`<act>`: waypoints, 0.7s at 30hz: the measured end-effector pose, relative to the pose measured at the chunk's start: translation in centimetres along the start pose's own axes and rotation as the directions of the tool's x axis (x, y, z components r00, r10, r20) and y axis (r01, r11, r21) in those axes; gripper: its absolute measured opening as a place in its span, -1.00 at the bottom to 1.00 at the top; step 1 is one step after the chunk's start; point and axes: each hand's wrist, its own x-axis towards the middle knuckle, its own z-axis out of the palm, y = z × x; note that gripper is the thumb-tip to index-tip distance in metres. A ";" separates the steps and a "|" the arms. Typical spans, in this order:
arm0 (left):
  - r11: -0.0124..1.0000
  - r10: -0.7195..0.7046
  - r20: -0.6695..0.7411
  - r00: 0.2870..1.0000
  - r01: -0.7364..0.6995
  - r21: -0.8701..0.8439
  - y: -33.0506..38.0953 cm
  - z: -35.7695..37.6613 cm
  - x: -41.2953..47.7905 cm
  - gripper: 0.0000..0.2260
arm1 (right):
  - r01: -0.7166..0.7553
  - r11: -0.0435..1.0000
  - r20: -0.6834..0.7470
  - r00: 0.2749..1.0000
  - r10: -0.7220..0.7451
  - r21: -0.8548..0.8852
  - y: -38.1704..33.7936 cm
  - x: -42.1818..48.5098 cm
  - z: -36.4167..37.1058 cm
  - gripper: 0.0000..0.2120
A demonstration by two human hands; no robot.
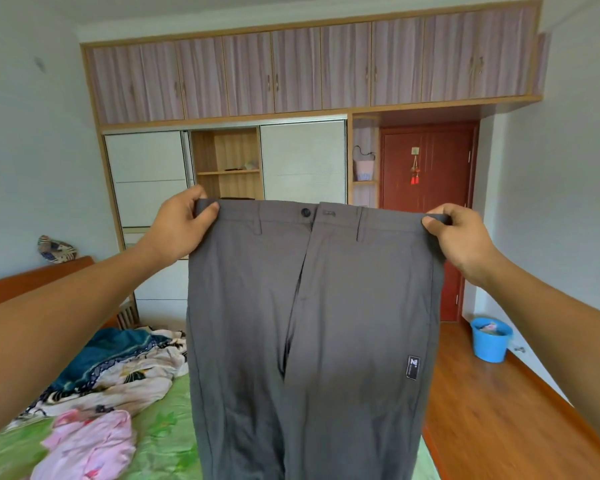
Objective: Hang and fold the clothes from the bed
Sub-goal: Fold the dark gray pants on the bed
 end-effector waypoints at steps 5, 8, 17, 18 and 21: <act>0.962 -0.264 0.159 0.951 0.272 -0.028 -0.2 1.2 -0.1 -0.77 | -0.055 0.994 0.037 0.998 0.059 -0.099 0.0 -0.6 1.2 -0.87; 0.901 -0.376 0.236 0.896 0.413 -0.134 0.6 2.6 -1.0 -0.83 | -0.137 0.989 0.064 0.988 0.139 -0.048 -0.7 -1.7 2.8 -0.86; 0.708 -0.300 0.514 0.803 0.549 -0.444 8.6 8.4 -5.2 -0.86 | -0.337 0.919 0.447 0.867 0.219 0.204 -7.8 -7.3 9.2 -0.86; 0.696 -0.294 0.544 0.786 0.566 -0.441 9.0 8.7 -5.4 -0.81 | -0.364 0.910 0.471 0.850 0.236 0.201 -8.0 -7.4 9.2 -0.87; 0.701 -0.202 0.633 0.747 0.562 -0.440 8.8 8.5 -6.0 -0.57 | -0.468 0.855 0.570 0.774 0.275 0.223 -8.3 -7.4 8.2 -0.80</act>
